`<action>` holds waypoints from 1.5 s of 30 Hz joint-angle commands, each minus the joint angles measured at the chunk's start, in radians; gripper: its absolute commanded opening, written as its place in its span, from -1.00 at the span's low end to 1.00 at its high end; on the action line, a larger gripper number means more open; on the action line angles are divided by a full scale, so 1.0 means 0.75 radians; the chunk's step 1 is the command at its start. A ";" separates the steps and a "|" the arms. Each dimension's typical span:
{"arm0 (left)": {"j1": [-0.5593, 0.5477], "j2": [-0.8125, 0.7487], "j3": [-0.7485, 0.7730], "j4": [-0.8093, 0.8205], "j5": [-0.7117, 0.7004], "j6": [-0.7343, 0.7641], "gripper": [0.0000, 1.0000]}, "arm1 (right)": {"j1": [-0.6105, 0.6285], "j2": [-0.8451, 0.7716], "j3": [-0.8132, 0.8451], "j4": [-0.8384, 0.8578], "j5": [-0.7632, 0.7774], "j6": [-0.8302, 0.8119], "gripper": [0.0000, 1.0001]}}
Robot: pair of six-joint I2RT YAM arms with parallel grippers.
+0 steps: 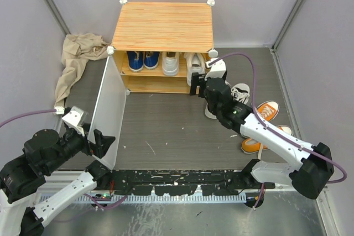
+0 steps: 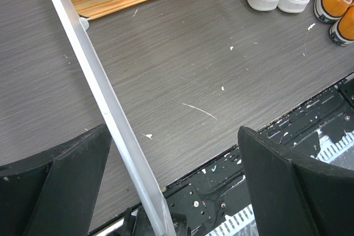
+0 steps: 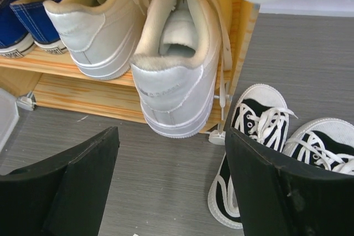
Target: Place and organize the shoes in the shoe cabinet
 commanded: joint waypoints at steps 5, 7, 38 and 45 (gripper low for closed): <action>0.001 0.015 0.016 0.084 0.003 0.026 0.96 | -0.007 0.137 0.228 -0.009 -0.037 -0.044 0.62; 0.001 0.011 0.014 0.082 -0.001 0.030 0.96 | -0.021 0.181 0.256 -0.010 -0.028 -0.029 0.59; 0.002 -0.007 -0.021 0.076 -0.027 0.045 0.96 | -0.068 0.274 0.067 0.741 0.172 -0.134 -0.98; 0.002 0.018 -0.032 0.084 -0.030 0.047 0.96 | -0.070 0.268 0.117 0.727 0.152 -0.112 -0.98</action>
